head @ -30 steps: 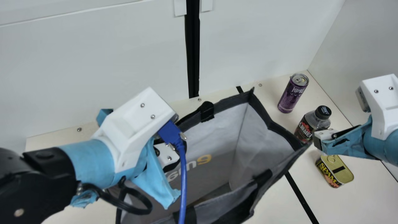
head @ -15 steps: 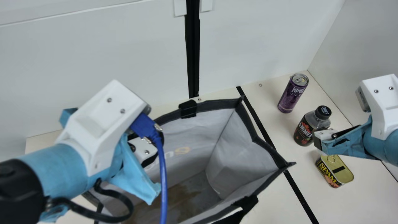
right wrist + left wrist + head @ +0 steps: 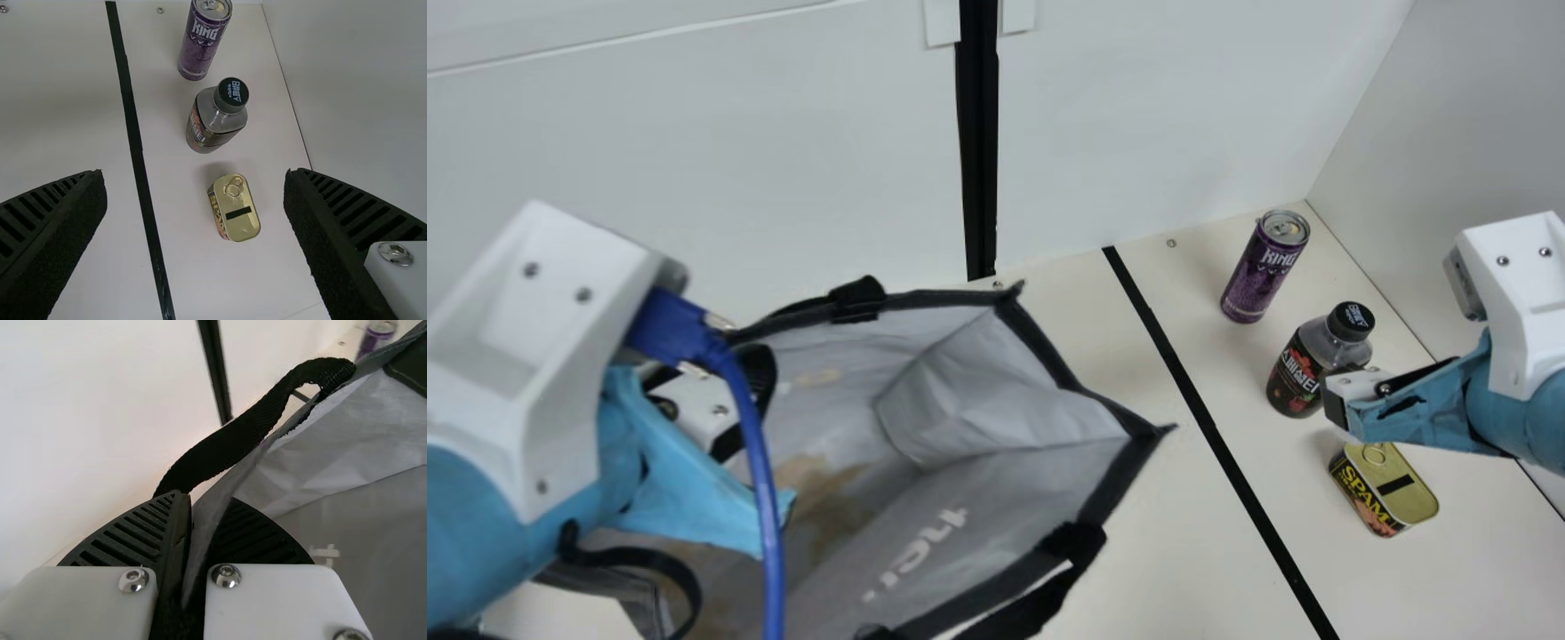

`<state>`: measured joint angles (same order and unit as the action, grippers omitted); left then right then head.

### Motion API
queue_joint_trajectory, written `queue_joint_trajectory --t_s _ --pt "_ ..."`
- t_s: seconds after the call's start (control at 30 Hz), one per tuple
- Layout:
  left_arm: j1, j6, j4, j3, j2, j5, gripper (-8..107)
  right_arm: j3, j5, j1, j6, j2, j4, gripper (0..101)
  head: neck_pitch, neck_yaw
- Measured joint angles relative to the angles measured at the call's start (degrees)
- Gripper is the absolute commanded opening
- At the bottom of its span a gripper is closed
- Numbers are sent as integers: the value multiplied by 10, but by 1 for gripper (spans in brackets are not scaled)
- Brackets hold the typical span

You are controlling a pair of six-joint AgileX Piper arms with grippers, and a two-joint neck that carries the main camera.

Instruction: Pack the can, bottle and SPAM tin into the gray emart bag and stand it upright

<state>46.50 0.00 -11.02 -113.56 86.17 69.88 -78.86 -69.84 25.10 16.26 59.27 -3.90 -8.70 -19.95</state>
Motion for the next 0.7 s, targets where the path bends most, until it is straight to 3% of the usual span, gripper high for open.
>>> queue_joint_trajectory --t_s 0.33,0.7 --pt "21 -95 -126 37 -37 -5 -8 0 0 0 0 0 0 95 0 1" --pt "66 -213 -306 107 -63 -1 -8 0 0 0 0 0 0 95 0 1"
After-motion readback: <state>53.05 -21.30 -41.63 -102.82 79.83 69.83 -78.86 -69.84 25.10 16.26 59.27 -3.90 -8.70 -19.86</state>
